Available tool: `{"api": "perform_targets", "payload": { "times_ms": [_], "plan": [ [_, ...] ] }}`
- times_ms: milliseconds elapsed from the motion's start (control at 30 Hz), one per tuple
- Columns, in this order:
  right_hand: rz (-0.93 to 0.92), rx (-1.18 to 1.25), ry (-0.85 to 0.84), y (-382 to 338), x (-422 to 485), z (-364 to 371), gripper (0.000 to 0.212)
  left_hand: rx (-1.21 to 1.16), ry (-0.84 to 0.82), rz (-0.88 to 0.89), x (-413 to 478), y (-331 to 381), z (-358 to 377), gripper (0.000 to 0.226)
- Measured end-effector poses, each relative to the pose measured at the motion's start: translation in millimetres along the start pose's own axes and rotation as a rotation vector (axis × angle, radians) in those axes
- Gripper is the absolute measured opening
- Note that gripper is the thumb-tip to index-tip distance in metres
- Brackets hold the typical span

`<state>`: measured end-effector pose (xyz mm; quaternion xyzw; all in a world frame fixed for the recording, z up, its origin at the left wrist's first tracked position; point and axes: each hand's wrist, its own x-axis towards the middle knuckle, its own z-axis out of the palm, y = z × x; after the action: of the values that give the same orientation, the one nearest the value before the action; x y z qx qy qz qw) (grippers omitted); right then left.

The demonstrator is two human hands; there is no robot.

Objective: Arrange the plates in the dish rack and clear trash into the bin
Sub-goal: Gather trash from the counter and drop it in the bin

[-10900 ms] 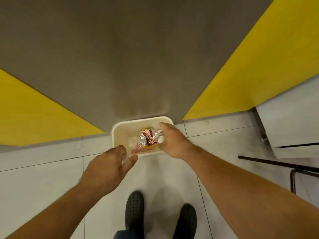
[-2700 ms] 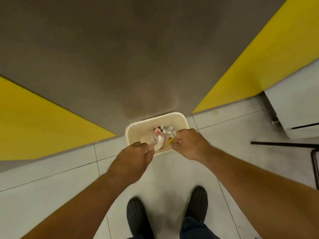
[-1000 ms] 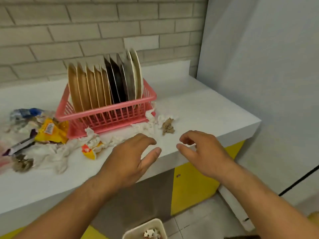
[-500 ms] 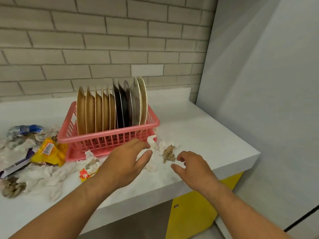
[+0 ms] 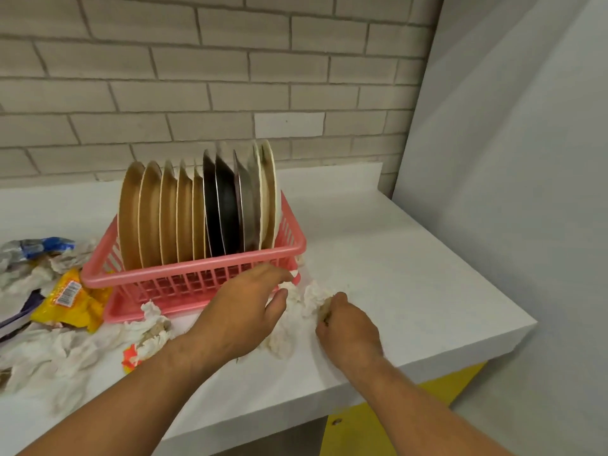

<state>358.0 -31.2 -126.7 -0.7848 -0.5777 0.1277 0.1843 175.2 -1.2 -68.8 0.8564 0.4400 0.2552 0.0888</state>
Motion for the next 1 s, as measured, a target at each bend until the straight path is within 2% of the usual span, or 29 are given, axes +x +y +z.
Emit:
{"api": "perform_targets", "payload": {
  "times_ms": [167, 267, 300, 433, 500, 600, 700, 767, 833, 900, 967, 1000],
  "plan": [
    [-0.195, 0.008, -0.104, 57.6, 2.1, -15.5, 0.009, 0.058, -0.086, -0.011, 25.4, 21.6, 28.9, 0.032],
    [-0.286, -0.012, -0.139, 88.1, 14.8, -31.6, 0.030, 0.122, -0.201, -0.039, 43.9, 40.8, 58.6, 0.040],
    [-0.307, -0.030, -0.138, 99.1, 19.1, -34.5, 0.034, 0.176, -0.249, -0.061, 50.7, 46.9, 72.0, 0.043],
    [-0.380, -0.248, -0.056, 125.4, 28.5, -32.0, 0.032, 0.402, -0.401, -0.218, 64.5, 50.9, 113.3, 0.049],
    [-0.383, -0.316, -0.044, 133.8, 37.4, -31.9, 0.037, 0.514, -0.380, -0.206, 67.0, 50.3, 126.2, 0.040],
    [-0.425, -0.240, -0.094, 139.8, 54.3, -34.1, 0.034, 0.532, -0.336, -0.140, 67.9, 51.3, 130.2, 0.031],
    [-0.448, -0.045, -0.150, 135.8, 75.2, -38.0, 0.034, 0.452, -0.293, -0.078, 69.3, 56.6, 123.6, 0.026],
    [-0.438, 0.049, -0.187, 123.5, 92.9, -42.2, 0.036, 0.337, -0.200, -0.153, 69.7, 60.7, 112.1, 0.041],
    [-0.431, 0.065, -0.195, 106.3, 114.5, -42.4, 0.033, 0.271, -0.120, -0.178, 69.7, 61.8, 100.7, 0.046],
    [-0.426, 0.096, -0.191, 85.3, 134.8, -38.9, 0.023, 0.202, -0.089, -0.197, 68.3, 59.2, 89.9, 0.041],
    [-0.435, 0.166, -0.245, 63.2, 151.2, -30.7, 0.003, 0.119, -0.089, -0.216, 64.9, 56.0, 80.5, 0.032],
    [-0.443, 0.180, -0.279, 51.5, 157.1, -26.2, 0.013, 0.102, -0.088, -0.221, 62.1, 53.1, 77.4, 0.030]
  ]
}}
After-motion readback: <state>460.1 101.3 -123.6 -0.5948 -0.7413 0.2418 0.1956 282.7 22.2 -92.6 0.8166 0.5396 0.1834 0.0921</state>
